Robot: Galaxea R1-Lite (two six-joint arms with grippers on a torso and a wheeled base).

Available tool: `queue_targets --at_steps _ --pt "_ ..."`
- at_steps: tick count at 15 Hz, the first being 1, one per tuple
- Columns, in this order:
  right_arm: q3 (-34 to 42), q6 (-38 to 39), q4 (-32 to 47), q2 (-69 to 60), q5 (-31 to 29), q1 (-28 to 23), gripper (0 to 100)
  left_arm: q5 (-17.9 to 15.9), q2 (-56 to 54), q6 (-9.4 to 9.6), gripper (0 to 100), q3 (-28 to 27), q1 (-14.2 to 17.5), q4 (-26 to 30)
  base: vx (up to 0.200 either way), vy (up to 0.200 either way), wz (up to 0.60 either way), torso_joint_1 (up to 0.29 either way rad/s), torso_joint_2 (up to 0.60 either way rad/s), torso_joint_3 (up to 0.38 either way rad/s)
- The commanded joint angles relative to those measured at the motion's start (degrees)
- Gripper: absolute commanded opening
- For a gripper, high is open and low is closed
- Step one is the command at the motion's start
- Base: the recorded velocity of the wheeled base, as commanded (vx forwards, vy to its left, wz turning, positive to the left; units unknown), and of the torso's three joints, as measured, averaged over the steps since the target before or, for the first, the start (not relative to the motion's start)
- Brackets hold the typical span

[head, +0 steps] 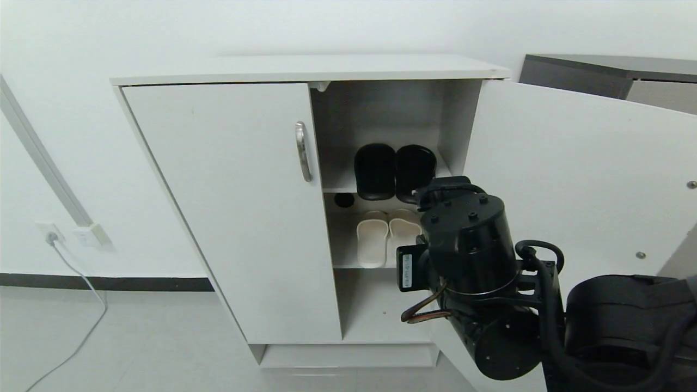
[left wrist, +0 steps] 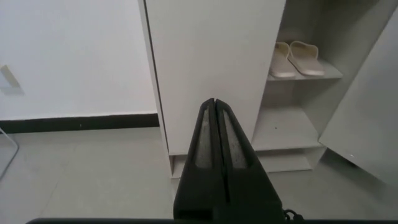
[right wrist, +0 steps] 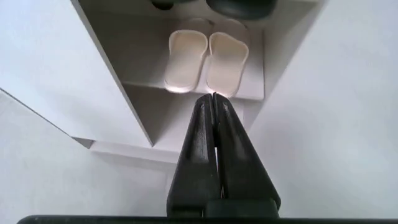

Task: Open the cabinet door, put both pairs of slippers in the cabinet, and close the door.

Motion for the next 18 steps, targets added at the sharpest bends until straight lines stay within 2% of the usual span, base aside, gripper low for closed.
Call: queue_targets --at_steps 1,3,8,18 --pt "1.3 -0.4 -2.4 2.2 1.2 -1.1 0 0.0 0.0 -0.01 0 0.0 0.0 0.0 -0.200 0.000 0.00 0.002 0.01 -0.002" --pt "2.1 -1.0 -5.1 2.8 2.3 -1.7 0 0.0 0.0 -0.01 0 0.0 0.0 0.0 -0.200 0.000 0.00 0.002 0.00 0.000" --pt "3.2 -1.8 -5.6 2.8 3.7 -2.9 0 0.0 -0.1 -0.01 0 0.0 0.0 0.0 -0.200 0.000 0.00 0.001 0.00 0.001" --pt "3.7 -2.6 -6.7 2.8 3.7 -3.0 0 0.0 0.0 -0.10 0 0.0 0.0 0.0 0.000 0.000 0.00 0.000 0.00 0.000"
